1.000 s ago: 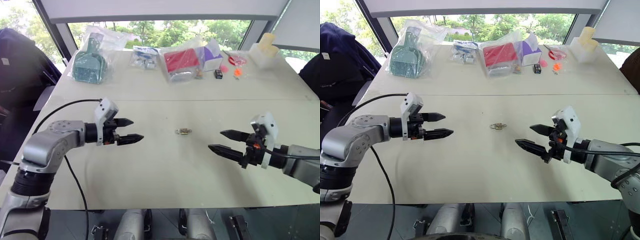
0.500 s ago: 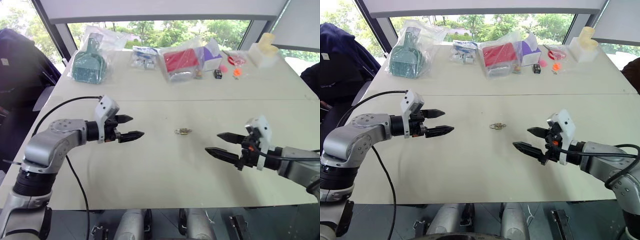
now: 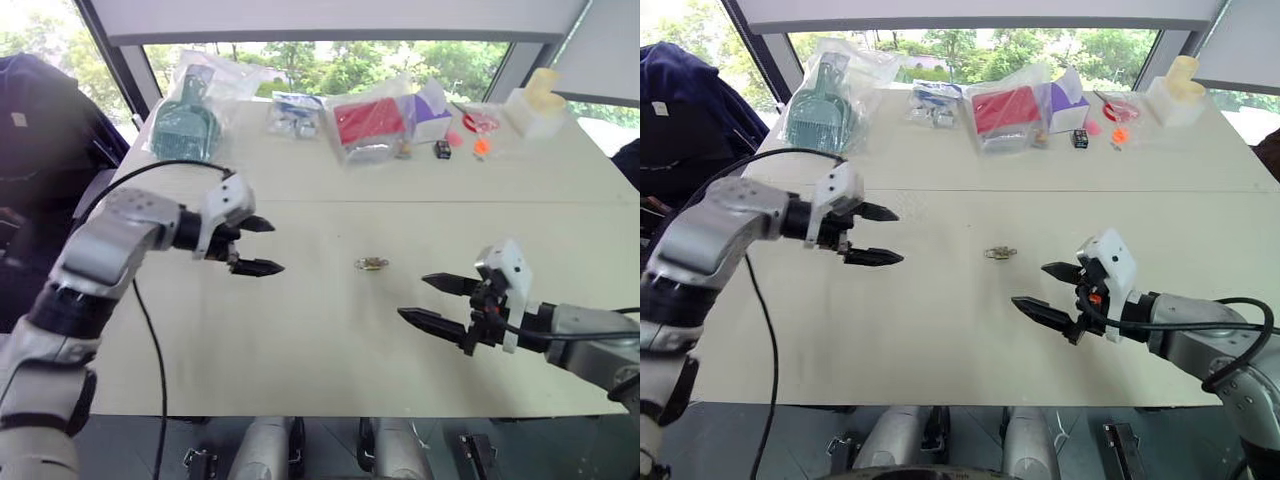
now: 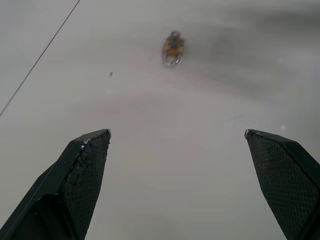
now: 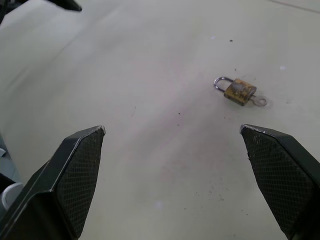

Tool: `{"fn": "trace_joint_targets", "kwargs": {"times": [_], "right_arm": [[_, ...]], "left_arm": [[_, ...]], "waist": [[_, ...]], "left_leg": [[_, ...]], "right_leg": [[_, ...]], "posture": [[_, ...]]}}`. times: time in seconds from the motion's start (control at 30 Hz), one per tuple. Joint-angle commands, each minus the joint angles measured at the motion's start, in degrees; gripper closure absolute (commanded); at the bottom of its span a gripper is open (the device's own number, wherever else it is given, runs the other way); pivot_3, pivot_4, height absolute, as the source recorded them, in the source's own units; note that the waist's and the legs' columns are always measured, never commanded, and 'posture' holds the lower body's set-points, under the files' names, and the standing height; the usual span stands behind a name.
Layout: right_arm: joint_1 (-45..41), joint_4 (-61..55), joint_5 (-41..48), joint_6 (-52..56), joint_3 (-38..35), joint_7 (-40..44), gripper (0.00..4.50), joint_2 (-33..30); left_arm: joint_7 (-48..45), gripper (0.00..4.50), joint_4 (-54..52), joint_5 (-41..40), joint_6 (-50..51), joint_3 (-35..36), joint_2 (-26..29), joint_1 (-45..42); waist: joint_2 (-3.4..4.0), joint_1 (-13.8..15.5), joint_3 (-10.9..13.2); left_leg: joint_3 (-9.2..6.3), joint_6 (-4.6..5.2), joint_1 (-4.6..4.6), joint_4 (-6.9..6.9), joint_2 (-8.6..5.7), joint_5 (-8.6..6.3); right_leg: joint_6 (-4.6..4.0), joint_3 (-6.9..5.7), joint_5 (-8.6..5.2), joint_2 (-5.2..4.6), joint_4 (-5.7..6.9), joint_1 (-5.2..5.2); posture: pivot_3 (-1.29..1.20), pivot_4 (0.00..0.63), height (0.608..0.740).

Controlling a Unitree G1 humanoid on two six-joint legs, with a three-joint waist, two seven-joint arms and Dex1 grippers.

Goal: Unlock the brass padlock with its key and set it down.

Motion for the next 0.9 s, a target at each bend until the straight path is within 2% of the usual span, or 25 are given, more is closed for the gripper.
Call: {"fn": "trace_joint_targets", "kwargs": {"times": [0.03, 0.17, 0.27, 0.47, 0.7, 0.9], "right_arm": [[0.3, 0.8, -2.5, -2.1, -0.8, -1.6, 0.0, 1.2], [1.6, 1.1, -5.2, -3.5, -1.4, -3.7, 0.0, 2.9], [3.0, -0.1, -6.1, -4.2, -2.2, -6.5, 0.0, 5.4], [5.9, -3.3, -7.0, -4.6, -3.4, -11.1, 0.0, 9.5], [7.0, -5.2, -6.6, -5.0, -4.6, -14.1, 0.0, 11.8], [6.5, -5.3, -6.4, -4.9, -4.4, -15.1, 0.0, 12.0]], "left_arm": [[-4.3, 0.04, 13.7, 6.9, -8.3, -6.5, -9.0, -10.2], [-1.8, 0.04, 35.6, 15.1, -15.2, -10.8, -21.9, -21.2], [1.1, 0.04, 49.5, 20.1, -20.6, -12.2, -30.6, -26.4], [7.1, 0.04, 63.2, 26.1, -24.8, -11.1, -40.8, -29.0], [14.5, 0.04, 67.5, 31.9, -25.7, -10.9, -45.8, -27.8], [15.1, 0.04, 68.6, 33.9, -23.6, -9.2, -46.9, -26.2]], "waist": [[-0.03, 0.5, 0.0], [-0.03, 0.6, 0.0], [-0.08, 0.5, 0.0], [-0.1, -0.3, 0.1], [-0.09, -0.4, 0.0], [-0.12, -0.3, 0.0]], "left_leg": [[0.01, 0.14, 0.0, 0.07, 0.0, -0.07], [0.03, 0.65, -0.21, 0.65, 0.03, -0.37], [0.08, 0.8, -0.28, 0.75, 0.02, -0.46], [0.04, 0.85, -0.32, 0.73, 0.03, -0.5], [0.01, 0.87, -0.29, 0.74, 0.03, -0.51], [-0.03, 0.88, -0.23, 0.8, 0.02, -0.52]], "right_leg": [[0.0, -0.01, 0.0, 0.01, -0.02, 0.04], [0.01, -0.01, 0.0, 0.0, 0.01, 0.05], [0.02, 0.0, 0.01, -0.03, -0.03, 0.03], [0.03, -0.01, 0.01, -0.07, -0.01, -0.03], [0.04, -0.01, 0.01, -0.1, -0.01, 0.0], [0.03, -0.03, 0.01, -0.15, -0.03, 0.13]], "posture": [[0.0, 0.15, 0.735], [0.0, 0.15, 0.735], [0.0, 0.15, 0.735], [0.0, 0.15, 0.735], [0.0, 0.15, 0.735], [0.0, 0.15, 0.735]]}}
